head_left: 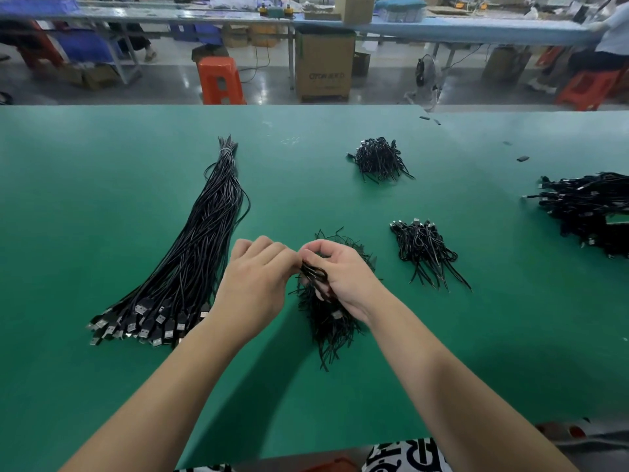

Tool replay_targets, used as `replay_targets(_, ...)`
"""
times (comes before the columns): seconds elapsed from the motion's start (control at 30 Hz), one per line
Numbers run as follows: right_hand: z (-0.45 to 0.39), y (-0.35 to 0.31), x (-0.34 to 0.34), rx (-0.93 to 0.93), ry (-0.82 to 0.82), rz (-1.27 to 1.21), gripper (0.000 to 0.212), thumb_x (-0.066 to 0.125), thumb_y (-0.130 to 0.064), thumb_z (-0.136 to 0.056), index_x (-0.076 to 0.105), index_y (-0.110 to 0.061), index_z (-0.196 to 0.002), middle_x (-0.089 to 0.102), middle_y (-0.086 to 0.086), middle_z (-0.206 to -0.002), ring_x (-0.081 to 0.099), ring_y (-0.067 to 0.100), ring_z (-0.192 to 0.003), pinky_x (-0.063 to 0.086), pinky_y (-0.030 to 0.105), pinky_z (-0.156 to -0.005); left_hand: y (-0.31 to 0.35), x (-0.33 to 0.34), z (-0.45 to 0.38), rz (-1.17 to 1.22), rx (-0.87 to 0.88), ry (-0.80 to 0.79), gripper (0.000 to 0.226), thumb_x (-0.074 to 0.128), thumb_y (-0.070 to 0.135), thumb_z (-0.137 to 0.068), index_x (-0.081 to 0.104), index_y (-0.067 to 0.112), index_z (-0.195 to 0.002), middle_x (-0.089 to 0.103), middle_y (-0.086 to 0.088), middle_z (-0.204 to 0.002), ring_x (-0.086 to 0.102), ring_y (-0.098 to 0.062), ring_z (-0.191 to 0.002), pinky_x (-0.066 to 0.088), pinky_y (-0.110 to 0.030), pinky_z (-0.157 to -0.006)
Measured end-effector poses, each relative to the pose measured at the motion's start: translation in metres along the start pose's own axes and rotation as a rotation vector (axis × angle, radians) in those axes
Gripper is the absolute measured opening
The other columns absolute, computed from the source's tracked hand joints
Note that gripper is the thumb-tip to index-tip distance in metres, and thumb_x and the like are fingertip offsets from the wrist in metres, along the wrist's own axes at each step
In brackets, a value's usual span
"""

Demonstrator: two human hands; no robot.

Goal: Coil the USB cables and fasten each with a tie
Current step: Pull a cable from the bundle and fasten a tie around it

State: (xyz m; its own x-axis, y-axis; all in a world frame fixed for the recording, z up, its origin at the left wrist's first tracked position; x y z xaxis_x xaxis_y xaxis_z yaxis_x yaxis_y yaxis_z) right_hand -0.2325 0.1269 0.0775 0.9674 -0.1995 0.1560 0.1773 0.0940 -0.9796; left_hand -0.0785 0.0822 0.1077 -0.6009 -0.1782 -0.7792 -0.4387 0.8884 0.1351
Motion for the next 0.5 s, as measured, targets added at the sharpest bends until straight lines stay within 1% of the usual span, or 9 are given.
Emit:
replay_targets(0.03,0.001,0.000,0.001,0.011,-0.017,-0.019,0.019,0.061,-0.019,-0.100,0.073,-0.024,-0.087,0.069,0.010,-0.069,0.044,0.011,-0.044,0.038,0.024,-0.045,-0.001,-0.001,0.001,0.084,-0.053,-0.002,0.006,0.065,0.011,-0.088,0.065,0.015,-0.083,0.062,0.009,-0.079,0.054,-0.023,-0.076,0.037,-0.038,-0.071)
replay_targets(0.1,0.003,0.002,0.001,0.028,-0.076,-0.071,0.021,0.057,-0.011,-0.101,0.075,-0.021,-0.096,0.072,0.009,-0.078,0.057,0.012,-0.053,0.048,0.027,-0.053,-0.005,-0.001,0.001,0.276,-0.233,-0.022,0.005,0.064,0.015,-0.088,0.064,0.017,-0.083,0.059,0.015,-0.079,0.052,-0.015,-0.078,0.039,-0.034,-0.073)
replay_targets(0.17,0.005,0.002,0.001,0.016,-0.148,-0.072,0.021,0.060,-0.005,-0.098,0.073,-0.018,-0.107,0.072,0.007,-0.084,0.061,0.015,-0.063,0.052,0.033,-0.063,-0.012,0.002,0.002,0.476,-0.471,-0.050,0.012,0.067,0.016,-0.090,0.064,0.021,-0.081,0.063,0.014,-0.076,0.052,-0.005,-0.072,0.039,-0.022,-0.069)
replay_targets(0.2,0.005,0.002,0.000,-0.003,-0.162,-0.037,0.023,0.063,-0.004,-0.096,0.073,-0.019,-0.110,0.072,0.005,-0.086,0.062,0.015,-0.067,0.053,0.032,-0.065,-0.015,0.004,0.002,0.573,-0.579,-0.061,0.015,0.069,0.016,-0.091,0.064,0.023,-0.078,0.064,0.013,-0.073,0.050,-0.002,-0.066,0.037,-0.020,-0.064)
replay_targets(0.27,0.004,0.001,0.001,-0.041,-0.118,0.050,0.022,0.066,-0.007,-0.095,0.075,-0.021,-0.109,0.069,0.006,-0.088,0.059,0.014,-0.072,0.053,0.024,-0.063,-0.019,0.007,0.003,0.707,-0.717,-0.062,0.018,0.069,0.014,-0.091,0.064,0.022,-0.076,0.060,0.017,-0.064,0.044,-0.001,-0.056,0.033,-0.023,-0.057)
replay_targets(0.3,0.003,0.000,0.001,-0.054,-0.079,0.094,0.020,0.067,-0.009,-0.095,0.076,-0.023,-0.106,0.067,0.006,-0.086,0.057,0.014,-0.071,0.051,0.022,-0.060,-0.019,0.007,0.003,0.728,-0.740,-0.067,0.017,0.069,0.014,-0.091,0.065,0.021,-0.076,0.057,0.018,-0.061,0.042,-0.001,-0.054,0.032,-0.023,-0.057)
replay_targets(0.37,0.002,-0.001,0.002,-0.059,-0.011,0.196,0.017,0.068,-0.017,-0.095,0.076,-0.032,-0.099,0.065,0.003,-0.082,0.054,0.019,-0.066,0.049,0.024,-0.055,-0.018,0.007,0.003,0.689,-0.704,-0.071,0.017,0.069,0.014,-0.091,0.064,0.021,-0.077,0.057,0.015,-0.063,0.044,-0.001,-0.055,0.032,-0.023,-0.057)
replay_targets(0.43,0.003,-0.001,0.001,-0.058,0.047,0.285,0.010,0.068,-0.033,-0.095,0.074,-0.039,-0.090,0.062,-0.002,-0.075,0.053,0.016,-0.056,0.047,0.023,-0.052,-0.014,0.004,0.003,0.562,-0.598,-0.056,0.016,0.069,0.013,-0.090,0.062,0.021,-0.079,0.060,0.010,-0.070,0.049,-0.003,-0.060,0.034,-0.019,-0.059)
replay_targets(0.5,0.004,-0.002,0.003,-0.054,0.050,0.329,0.019,0.061,-0.041,-0.098,0.073,-0.032,-0.085,0.060,-0.004,-0.068,0.051,0.014,-0.048,0.044,0.022,-0.050,-0.009,0.001,0.002,0.364,-0.429,-0.023,0.015,0.069,0.008,-0.089,0.061,0.018,-0.081,0.060,0.009,-0.075,0.054,-0.012,-0.071,0.035,-0.023,-0.066)
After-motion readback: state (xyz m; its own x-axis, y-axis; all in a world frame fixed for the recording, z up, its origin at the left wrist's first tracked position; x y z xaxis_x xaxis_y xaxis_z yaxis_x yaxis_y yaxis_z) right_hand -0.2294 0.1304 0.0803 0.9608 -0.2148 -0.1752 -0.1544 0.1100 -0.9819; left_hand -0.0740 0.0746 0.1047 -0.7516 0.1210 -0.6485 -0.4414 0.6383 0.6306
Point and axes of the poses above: each hand's wrist, its own z-axis away from the middle knuckle, its own x-axis out of the palm, y = z × x, the point moved 2 cm from there along -z, towards the middle knuckle
